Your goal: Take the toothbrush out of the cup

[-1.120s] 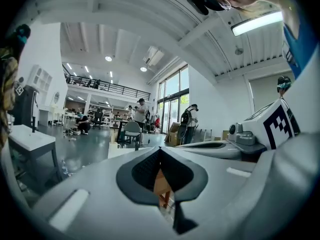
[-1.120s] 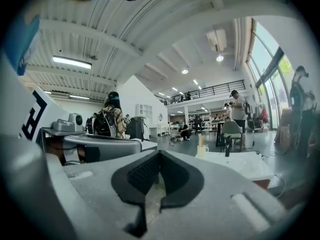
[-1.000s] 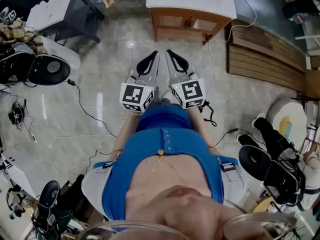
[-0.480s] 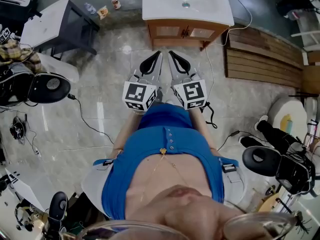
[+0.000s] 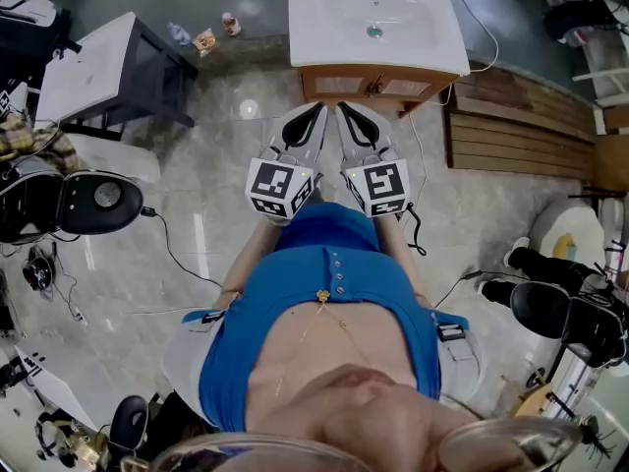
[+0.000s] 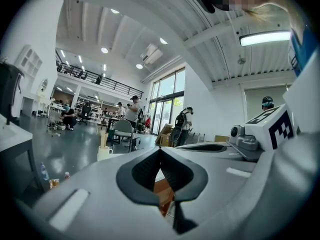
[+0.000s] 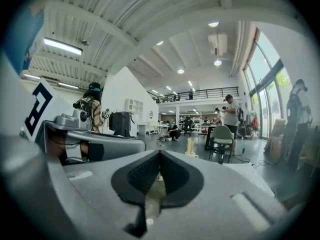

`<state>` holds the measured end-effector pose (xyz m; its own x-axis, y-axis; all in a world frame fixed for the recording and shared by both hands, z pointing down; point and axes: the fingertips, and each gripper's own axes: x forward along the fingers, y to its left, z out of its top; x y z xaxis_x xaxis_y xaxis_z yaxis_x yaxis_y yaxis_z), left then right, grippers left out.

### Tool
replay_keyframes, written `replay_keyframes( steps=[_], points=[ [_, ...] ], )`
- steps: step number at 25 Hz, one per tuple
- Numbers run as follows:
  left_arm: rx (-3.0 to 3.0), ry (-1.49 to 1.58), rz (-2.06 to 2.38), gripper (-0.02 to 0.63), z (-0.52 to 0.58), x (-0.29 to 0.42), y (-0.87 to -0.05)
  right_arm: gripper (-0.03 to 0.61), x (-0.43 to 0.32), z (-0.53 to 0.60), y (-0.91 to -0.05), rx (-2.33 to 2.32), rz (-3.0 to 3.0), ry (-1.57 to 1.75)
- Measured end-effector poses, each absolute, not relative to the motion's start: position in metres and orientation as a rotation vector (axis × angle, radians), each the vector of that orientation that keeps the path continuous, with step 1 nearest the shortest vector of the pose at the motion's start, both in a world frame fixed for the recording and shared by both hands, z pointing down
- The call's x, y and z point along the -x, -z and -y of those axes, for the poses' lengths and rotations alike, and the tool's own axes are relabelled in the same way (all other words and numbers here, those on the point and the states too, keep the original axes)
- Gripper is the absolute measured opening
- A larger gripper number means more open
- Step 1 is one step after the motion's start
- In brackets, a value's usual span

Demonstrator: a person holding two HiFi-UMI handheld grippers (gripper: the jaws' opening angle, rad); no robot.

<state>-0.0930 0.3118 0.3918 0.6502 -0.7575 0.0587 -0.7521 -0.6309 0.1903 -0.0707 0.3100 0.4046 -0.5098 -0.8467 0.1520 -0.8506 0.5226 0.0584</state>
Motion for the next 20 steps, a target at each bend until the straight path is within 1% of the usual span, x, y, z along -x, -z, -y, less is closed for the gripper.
replay_keyframes(
  steps=[10, 20],
  points=[
    [-2.653, 0.029, 1.211, 0.002, -0.274, 0.127, -0.399, 0.002, 0.1, -0.271, -0.413, -1.474, 2.582, -0.053],
    [-2.618, 0.003, 1.232, 0.002, -0.234, 0.116, -0.406, 0.002, 0.095, -0.229, -0.421, -1.425, 2.618, -0.086]
  ],
)
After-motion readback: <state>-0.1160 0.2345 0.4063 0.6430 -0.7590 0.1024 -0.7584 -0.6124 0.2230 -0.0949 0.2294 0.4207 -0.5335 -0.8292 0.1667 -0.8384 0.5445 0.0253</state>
